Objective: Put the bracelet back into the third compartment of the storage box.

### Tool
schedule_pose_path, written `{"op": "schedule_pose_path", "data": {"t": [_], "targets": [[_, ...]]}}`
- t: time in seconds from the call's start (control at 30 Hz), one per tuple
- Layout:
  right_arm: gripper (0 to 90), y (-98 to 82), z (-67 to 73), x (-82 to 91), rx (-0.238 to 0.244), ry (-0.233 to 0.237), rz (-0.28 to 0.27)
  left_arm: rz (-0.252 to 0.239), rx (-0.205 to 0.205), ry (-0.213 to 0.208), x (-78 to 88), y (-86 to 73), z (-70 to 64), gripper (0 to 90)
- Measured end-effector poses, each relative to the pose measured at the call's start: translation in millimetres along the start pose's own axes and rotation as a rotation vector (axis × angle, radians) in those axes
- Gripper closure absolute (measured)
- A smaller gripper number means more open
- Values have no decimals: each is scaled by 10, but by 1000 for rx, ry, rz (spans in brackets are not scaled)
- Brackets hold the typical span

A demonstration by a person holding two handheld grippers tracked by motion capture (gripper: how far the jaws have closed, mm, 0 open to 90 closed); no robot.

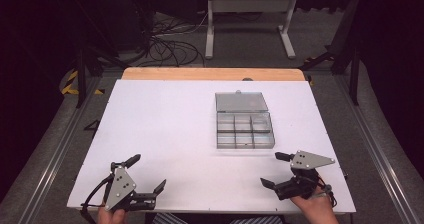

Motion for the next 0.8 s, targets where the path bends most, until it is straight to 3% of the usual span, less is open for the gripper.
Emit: {"op": "schedule_pose_path", "data": {"t": [0.57,0.8], "targets": [[15,-242,41,-53,-21,-5,74,21,-5,-1,-29,-18,17,11],[15,-187,65,-41,35,-49,57,20,3,1,-29,-22,20,11]]}}
Point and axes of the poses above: each handheld gripper's, and its own axes: x roughly backward along the jaws, y roughly out of its top, z roughly to its left, the point moved 2 cm from there along -x, roughly forward along the jaws, and after that the axes turned 3 degrees about -x, right-handed, at the moved point
